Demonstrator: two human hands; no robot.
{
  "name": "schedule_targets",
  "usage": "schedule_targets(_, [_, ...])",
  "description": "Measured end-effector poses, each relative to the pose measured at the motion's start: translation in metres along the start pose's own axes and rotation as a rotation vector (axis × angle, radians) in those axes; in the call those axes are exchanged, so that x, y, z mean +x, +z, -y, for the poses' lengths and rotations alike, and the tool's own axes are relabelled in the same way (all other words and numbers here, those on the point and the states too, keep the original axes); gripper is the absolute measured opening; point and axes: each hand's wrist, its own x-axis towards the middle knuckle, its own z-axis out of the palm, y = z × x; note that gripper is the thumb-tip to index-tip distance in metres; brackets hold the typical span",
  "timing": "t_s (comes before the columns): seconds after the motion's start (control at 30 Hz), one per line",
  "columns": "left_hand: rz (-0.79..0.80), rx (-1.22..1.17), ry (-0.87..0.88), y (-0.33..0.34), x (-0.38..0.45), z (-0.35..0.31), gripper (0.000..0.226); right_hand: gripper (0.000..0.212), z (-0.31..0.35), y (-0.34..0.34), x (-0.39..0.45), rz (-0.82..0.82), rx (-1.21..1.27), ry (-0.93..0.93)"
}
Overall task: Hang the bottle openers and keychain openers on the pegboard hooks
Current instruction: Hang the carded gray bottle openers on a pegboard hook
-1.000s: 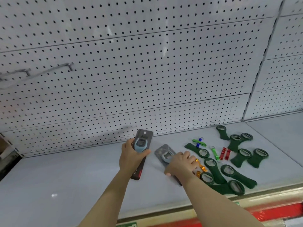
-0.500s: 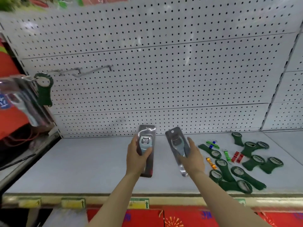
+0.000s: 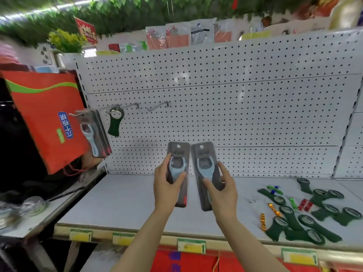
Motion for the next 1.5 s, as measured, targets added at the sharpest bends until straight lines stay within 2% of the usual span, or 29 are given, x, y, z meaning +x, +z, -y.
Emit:
schedule_targets(0.23, [-0.04, 0.042, 0.1, -0.083, 0.034, 0.004, 0.069, 0.065, 0.033, 0.087, -0.036, -0.029, 0.137, -0.049])
schedule_targets(0.47, [-0.039, 0.081, 0.221, -0.186, 0.062, 0.021, 0.067, 0.068, 0.062, 0.186, -0.094, 0.027, 0.313, -0.105])
schedule_targets(0.7, [-0.135, 0.099, 0.249, -0.255, 0.089, 0.035, 0.067, 0.069, 0.082, 0.253, -0.12, 0.071, 0.322, -0.137])
schedule_targets(0.93, [-0.216, 0.094, 0.218, -0.269, 0.131, 0.03, 0.068, 0.067, 0.094, 0.267, -0.116, 0.096, 0.274, -0.174])
schedule_targets(1.2, [-0.238, 0.086, 0.136, -0.265, 0.169, 0.038, 0.067, 0.067, 0.096, 0.265, -0.111, 0.103, 0.237, -0.184])
schedule_targets(1.5, [-0.144, 0.234, 0.1, -0.261, 0.189, 0.055, 0.069, 0.068, 0.096, 0.274, -0.109, 0.1, 0.2, -0.203])
